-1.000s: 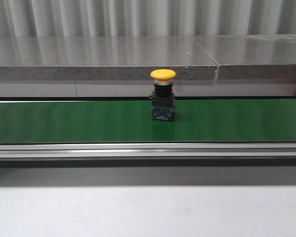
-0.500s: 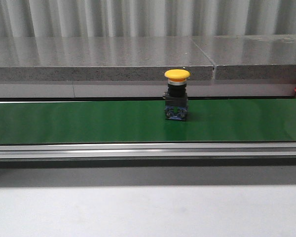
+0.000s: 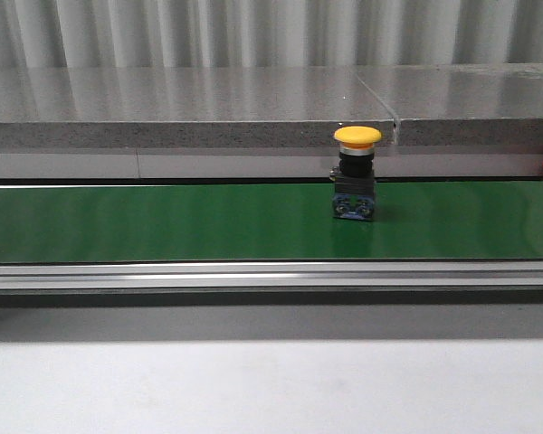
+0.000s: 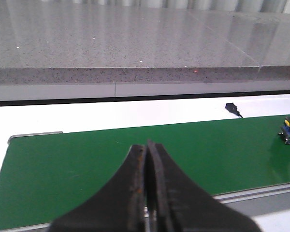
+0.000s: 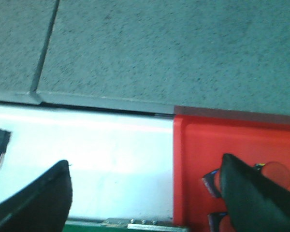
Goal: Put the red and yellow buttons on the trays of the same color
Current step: 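Lower the right gripper onto the yellow button on the belt and grasp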
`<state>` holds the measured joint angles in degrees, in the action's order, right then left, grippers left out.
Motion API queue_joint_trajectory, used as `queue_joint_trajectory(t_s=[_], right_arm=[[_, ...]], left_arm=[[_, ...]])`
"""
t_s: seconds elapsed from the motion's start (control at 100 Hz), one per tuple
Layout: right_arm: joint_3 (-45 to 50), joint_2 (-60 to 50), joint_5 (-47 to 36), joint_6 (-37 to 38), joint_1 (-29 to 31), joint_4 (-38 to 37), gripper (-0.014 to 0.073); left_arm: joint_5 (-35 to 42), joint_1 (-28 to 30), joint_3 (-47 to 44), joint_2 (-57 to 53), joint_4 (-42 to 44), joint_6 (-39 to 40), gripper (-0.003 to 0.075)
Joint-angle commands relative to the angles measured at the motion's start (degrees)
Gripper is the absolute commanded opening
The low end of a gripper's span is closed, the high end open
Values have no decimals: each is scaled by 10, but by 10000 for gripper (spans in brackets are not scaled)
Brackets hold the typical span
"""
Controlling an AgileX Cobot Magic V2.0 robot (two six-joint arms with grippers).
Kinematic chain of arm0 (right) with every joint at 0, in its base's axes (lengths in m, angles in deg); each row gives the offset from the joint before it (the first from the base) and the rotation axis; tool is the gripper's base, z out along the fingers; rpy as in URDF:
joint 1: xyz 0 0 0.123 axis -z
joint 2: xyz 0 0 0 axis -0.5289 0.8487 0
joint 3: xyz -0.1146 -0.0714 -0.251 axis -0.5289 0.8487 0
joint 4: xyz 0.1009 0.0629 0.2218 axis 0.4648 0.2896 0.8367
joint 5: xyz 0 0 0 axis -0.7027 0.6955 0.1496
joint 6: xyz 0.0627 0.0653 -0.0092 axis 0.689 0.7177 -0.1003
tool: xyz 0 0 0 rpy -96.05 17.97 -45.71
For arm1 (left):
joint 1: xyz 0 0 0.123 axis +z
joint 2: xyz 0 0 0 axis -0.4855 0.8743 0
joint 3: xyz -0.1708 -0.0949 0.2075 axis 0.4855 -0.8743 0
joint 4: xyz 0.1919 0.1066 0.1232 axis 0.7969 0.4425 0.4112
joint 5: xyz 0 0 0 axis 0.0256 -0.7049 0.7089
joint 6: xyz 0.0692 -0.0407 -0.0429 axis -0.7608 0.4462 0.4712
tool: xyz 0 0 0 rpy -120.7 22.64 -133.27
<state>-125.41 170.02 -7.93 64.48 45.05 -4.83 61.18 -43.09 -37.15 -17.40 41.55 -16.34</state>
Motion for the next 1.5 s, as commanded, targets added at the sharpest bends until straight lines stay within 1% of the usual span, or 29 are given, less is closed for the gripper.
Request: queue_joint_trajectory(t_s=[0.0, 0.07, 0.19, 0.36, 0.5, 0.64, 0.82, 1.02, 1.22, 1.49], right_arm=[[46, -70, -48, -13, -16, 8, 615], [110, -110, -76, -17, -28, 8, 615], [222, -182, -117, -47, -51, 8, 615], [363, -267, -121, -63, -80, 21, 615], [458, -307, -128, -63, -108, 35, 615], [518, -315, -142, -63, -138, 38, 615], [539, -307, -167, -63, -192, 53, 615], [539, -269, -234, -63, -231, 53, 615], [532, -217, -271, -63, -251, 53, 615], [482, -151, -307, -63, -255, 53, 615]], left_arm=[[39, -4, 16, 3, -3, 0, -21], [39, -4, 16, 3, -3, 0, -21], [39, -4, 16, 3, -3, 0, -21], [39, -4, 16, 3, -3, 0, -21], [39, -4, 16, 3, -3, 0, -21], [39, -4, 16, 3, -3, 0, -21], [39, -4, 16, 3, -3, 0, -21], [39, -4, 16, 3, -3, 0, -21], [39, -4, 16, 3, -3, 0, -21], [39, -4, 16, 3, -3, 0, -21]])
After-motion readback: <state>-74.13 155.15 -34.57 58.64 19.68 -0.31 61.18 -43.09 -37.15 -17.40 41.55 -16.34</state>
